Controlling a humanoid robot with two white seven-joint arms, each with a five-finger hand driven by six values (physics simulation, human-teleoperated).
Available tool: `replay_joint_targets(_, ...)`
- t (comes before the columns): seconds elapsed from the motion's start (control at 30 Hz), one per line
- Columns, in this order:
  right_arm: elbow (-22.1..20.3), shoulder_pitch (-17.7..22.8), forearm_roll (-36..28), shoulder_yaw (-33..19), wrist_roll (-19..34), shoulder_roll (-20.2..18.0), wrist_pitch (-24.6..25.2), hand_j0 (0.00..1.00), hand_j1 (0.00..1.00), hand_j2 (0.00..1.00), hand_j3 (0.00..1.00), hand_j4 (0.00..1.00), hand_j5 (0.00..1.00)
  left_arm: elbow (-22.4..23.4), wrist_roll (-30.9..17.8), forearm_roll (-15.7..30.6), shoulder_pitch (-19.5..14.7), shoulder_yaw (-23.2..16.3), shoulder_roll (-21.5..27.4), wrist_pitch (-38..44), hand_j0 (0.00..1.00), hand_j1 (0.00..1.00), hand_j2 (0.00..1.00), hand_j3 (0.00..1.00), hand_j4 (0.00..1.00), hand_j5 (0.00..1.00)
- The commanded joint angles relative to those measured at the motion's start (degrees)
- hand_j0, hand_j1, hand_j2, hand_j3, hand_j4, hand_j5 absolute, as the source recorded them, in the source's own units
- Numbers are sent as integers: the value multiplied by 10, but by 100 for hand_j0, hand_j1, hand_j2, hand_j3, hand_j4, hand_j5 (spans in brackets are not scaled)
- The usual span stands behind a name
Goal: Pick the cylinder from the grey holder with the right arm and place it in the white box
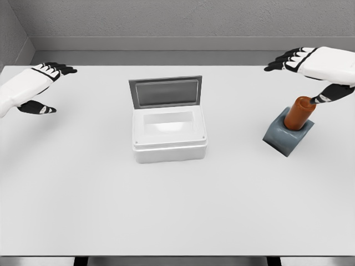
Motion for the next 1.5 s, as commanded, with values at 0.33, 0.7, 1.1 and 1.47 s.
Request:
replay_joint_targets(0.33, 8, 8, -3, 16, 4, -27, 0, 100, 100, 100, 100, 100, 100, -2, -1, 3, 1, -3, 0, 0, 100, 100, 100, 100, 100, 100)
replay_joint_targets(0.7, 80, 38, 4, 22, 4, -17, 7, 100, 100, 100, 100, 100, 100, -1, -1, 1, 1, -3, 0, 0, 100, 100, 100, 100, 100, 100)
replay_joint_targets(1.1, 110, -13, 4, 102, 4, 16, 9, 100, 100, 100, 100, 100, 100, 1, -1, -1, 0, -3, 0, 0, 100, 100, 100, 100, 100, 100)
replay_joint_targets(1.47, 106, -13, 4, 101, 4, 13, 2, 81, 81, 81, 81, 81, 81, 1, -2, -1, 0, -6, 0, 0, 100, 100, 100, 100, 100, 100)
